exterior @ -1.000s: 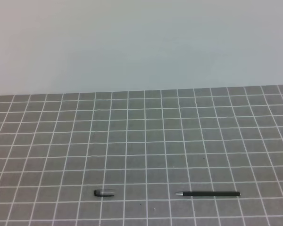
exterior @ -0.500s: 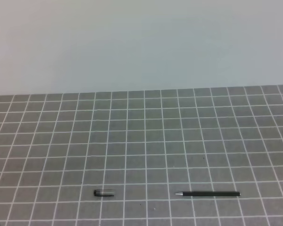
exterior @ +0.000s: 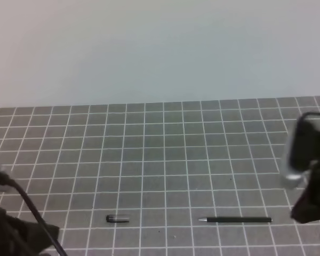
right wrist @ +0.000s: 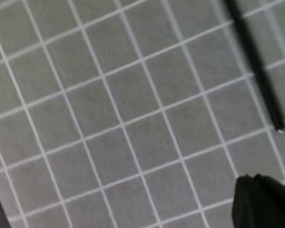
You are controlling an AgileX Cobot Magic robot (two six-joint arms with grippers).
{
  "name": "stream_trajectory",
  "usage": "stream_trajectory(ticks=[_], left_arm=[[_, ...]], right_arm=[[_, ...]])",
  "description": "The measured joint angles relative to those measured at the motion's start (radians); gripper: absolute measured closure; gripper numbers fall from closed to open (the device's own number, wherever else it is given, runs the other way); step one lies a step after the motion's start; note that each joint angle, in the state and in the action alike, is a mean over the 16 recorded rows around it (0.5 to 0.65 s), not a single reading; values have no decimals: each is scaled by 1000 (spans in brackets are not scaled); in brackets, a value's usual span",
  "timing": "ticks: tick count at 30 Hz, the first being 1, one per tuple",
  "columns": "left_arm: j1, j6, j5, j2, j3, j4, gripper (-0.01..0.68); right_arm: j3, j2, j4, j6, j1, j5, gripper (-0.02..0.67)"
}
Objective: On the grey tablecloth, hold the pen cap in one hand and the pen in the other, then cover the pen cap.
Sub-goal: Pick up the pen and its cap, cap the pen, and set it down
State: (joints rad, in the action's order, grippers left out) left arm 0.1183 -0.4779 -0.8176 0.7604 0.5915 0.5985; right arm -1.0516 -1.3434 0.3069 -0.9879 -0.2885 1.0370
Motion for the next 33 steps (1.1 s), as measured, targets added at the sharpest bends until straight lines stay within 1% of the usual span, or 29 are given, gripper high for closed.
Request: stream_trajectory(ticks=[5,11,14,18,26,29,33], left_arm=[[0,-120,-44,36,0,96,673],[0,-177,-71,49,0,128,673],[0,-186,-75,49,0,127,673],[0,-191,-82,49,0,123,673],[0,-198,-90,49,0,117,673],[0,-202,-91,48,0,116,673],[0,-206,-90,47,0,115,674]], right_arm=[[-80,-187,-115,0,-105,-41,645],[-198,-388,-224,47,-171,-35,627],[-244,-461,-258,64,-183,-38,596],[-284,-528,-278,66,-186,-45,537],[-304,-592,-296,28,-187,-69,418],[-304,-608,-301,18,-188,-76,393],[-304,-626,-306,14,-188,-82,383]])
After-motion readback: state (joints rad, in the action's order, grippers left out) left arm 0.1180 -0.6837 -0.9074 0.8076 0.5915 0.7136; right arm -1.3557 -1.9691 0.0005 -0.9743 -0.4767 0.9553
